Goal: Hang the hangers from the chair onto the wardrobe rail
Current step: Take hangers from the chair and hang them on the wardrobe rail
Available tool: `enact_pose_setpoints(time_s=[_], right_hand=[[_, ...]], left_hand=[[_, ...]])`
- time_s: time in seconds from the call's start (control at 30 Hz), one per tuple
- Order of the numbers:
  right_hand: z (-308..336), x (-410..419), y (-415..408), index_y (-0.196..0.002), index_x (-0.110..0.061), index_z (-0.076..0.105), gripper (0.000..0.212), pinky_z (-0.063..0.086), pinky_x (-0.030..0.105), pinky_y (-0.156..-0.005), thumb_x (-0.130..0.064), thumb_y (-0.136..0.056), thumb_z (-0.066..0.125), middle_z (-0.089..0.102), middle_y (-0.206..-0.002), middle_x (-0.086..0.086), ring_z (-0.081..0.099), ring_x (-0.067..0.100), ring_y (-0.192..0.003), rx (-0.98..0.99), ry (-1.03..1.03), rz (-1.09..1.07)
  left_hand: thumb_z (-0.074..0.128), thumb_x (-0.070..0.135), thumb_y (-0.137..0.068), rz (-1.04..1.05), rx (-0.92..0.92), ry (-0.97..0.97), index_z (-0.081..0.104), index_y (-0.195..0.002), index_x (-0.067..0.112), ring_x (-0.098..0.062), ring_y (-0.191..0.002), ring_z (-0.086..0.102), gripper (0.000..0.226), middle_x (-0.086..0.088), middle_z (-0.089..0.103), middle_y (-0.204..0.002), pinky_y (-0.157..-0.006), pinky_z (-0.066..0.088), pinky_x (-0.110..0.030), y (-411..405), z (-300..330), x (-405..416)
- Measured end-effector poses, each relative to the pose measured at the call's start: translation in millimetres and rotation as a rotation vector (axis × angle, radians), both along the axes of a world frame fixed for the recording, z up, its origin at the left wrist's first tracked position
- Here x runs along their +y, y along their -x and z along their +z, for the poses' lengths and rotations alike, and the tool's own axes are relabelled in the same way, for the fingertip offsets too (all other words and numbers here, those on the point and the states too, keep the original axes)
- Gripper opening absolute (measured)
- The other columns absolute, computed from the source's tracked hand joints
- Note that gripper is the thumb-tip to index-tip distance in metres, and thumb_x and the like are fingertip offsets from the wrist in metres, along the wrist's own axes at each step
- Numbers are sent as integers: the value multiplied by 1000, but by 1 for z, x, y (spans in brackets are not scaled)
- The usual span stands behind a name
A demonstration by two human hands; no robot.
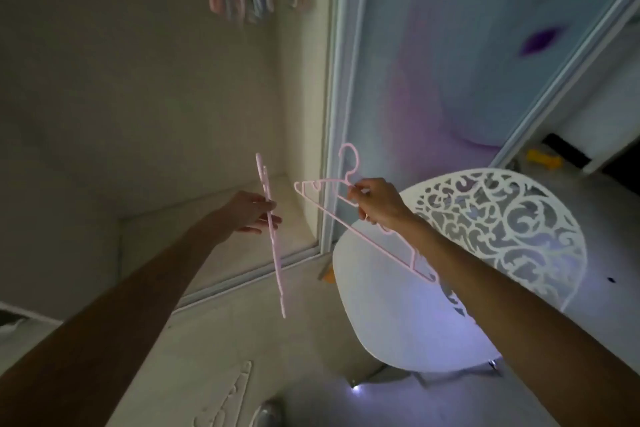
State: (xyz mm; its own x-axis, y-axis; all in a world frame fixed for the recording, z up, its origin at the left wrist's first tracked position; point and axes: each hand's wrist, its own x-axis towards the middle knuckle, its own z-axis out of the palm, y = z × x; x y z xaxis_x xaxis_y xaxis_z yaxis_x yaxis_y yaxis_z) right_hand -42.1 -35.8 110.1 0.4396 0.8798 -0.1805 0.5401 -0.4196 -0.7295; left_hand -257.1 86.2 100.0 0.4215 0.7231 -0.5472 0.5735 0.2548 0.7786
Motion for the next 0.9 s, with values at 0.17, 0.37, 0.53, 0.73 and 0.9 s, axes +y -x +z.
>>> enact_pose_setpoints(time_s=[0.17,0.37,0.53,0.73,0.9], right_hand=[[73,47,40,-75,-15,65,22,43,19,-43,-21,-91,51,58,-50,4,51,17,-46,159,-64,-19],[155,105,100,-87,-9,65,20,39,16,-41,-25,-91,54,60,-55,4,47,10,-38,172,-65,100],[203,154,150,-74,-14,63,17,35,17,-39,-17,-88,55,60,-42,-3,43,6,-28,149,-95,130],[253,204,188,-73,-9,63,20,37,21,-45,-15,-89,53,62,-60,5,45,13,-42,102,-236,84],[275,257,190,-65,-9,61,28,35,16,-37,-10,-90,48,60,-52,-1,43,4,-28,5,-295,46]], left_hand=[[54,16,-94,106,-30,-76,57,-79,13,1,-34,58,16,8,63,-41,-37,45,-10,47,75,37],[57,19,-93,160,-48,-202,62,-79,13,2,-28,51,16,9,62,-40,-39,40,-10,105,158,92],[56,17,-93,189,-70,-307,60,-71,10,3,-25,48,24,11,58,-35,-32,37,-5,147,221,134],[57,17,-90,248,-173,-395,60,-69,11,3,-26,49,22,12,57,-34,-32,39,-7,166,275,179],[58,12,-90,289,-255,-470,68,-89,-4,2,-25,48,19,10,55,-32,-31,40,-8,157,290,212]])
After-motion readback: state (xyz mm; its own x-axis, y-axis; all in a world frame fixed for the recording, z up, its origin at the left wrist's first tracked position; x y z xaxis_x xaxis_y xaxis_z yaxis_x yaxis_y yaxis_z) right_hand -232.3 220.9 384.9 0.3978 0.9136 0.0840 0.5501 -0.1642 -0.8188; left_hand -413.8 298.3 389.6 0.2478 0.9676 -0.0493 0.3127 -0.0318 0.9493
